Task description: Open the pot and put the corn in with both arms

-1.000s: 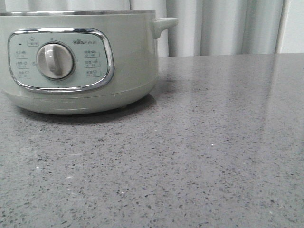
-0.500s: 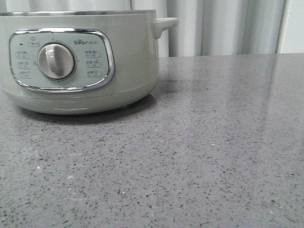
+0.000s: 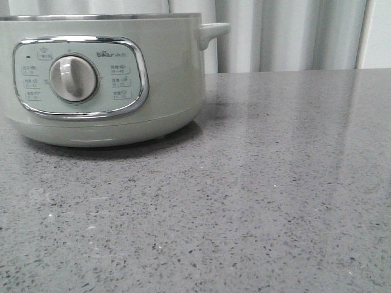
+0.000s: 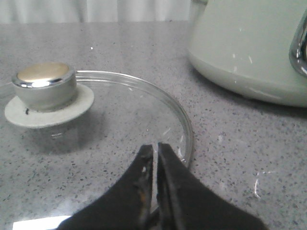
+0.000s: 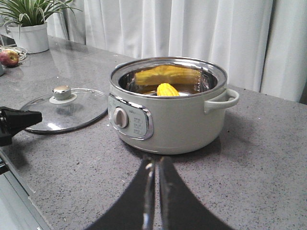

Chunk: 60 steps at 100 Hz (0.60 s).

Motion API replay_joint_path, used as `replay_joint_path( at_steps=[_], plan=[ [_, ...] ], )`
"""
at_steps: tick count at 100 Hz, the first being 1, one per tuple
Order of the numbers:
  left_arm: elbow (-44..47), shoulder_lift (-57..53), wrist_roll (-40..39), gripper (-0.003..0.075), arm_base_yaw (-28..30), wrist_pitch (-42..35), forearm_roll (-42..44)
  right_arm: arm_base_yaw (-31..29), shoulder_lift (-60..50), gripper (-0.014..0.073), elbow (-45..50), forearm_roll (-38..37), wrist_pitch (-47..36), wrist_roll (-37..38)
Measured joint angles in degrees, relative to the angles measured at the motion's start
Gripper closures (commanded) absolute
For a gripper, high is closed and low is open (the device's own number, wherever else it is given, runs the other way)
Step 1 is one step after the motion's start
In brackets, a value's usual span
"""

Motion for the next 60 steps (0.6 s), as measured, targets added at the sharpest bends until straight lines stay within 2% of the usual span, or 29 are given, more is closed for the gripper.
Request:
replay_joint_path(
  at_steps=[19, 60],
  plan=[
    [0.0, 0.0, -1.0, 0.0738, 0.0, 3.0, 0.1, 0.0, 0.0, 0.0645, 0.0, 0.0, 0.0, 0.0],
    [0.0, 0.0, -1.0, 0.0738, 0.0, 3.1, 0.1, 0.0, 0.0, 0.0645, 0.0, 0.0, 0.0, 0.0]
  ],
)
